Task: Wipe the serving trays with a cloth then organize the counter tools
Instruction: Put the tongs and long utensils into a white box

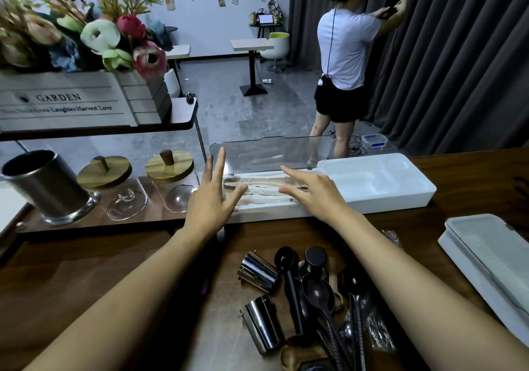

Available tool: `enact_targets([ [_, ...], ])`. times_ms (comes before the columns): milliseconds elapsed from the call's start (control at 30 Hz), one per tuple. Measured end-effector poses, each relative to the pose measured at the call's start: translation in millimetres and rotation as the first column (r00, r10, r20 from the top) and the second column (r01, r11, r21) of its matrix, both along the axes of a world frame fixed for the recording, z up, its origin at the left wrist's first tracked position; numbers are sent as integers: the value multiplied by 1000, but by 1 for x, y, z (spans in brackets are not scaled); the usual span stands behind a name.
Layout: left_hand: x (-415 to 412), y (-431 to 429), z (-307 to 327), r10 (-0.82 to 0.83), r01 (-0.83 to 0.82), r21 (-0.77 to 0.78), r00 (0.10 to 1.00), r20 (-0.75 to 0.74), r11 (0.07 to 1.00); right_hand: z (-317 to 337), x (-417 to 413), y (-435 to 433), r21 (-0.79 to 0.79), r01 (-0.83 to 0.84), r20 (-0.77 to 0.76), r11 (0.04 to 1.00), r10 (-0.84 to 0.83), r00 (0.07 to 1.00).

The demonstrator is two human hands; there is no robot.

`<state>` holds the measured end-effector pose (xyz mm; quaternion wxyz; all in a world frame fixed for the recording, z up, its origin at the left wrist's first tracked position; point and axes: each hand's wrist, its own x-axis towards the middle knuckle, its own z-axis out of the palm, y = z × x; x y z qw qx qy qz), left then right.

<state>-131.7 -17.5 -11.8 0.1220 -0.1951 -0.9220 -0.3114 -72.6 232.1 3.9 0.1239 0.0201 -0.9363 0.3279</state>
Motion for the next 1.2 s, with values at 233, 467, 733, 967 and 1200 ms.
enact_targets([
  [233, 2, -6, 7, -59, 63, 82, 997, -51, 995, 25, 17, 15, -181, 84, -69, 980, -98, 993],
  [467, 10, -7, 13, -30, 37, 120, 998, -53, 992, 48, 26, 24, -131, 246, -117, 960, -261, 958],
  [733, 25, -16, 3, 20, -20, -10, 998, -52, 1000, 30, 46, 23, 63, 300, -5, 952, -300, 954],
  [967, 35, -20, -15, 36, -54, -121, 989, -145, 991, 1, 53, 11, 40, 271, 52, 962, -273, 961],
  [1200, 44, -15, -26, -80, 77, -197, 997, -6, 977, -10, 67, 1, 6, 285, 67, 959, -284, 956],
])
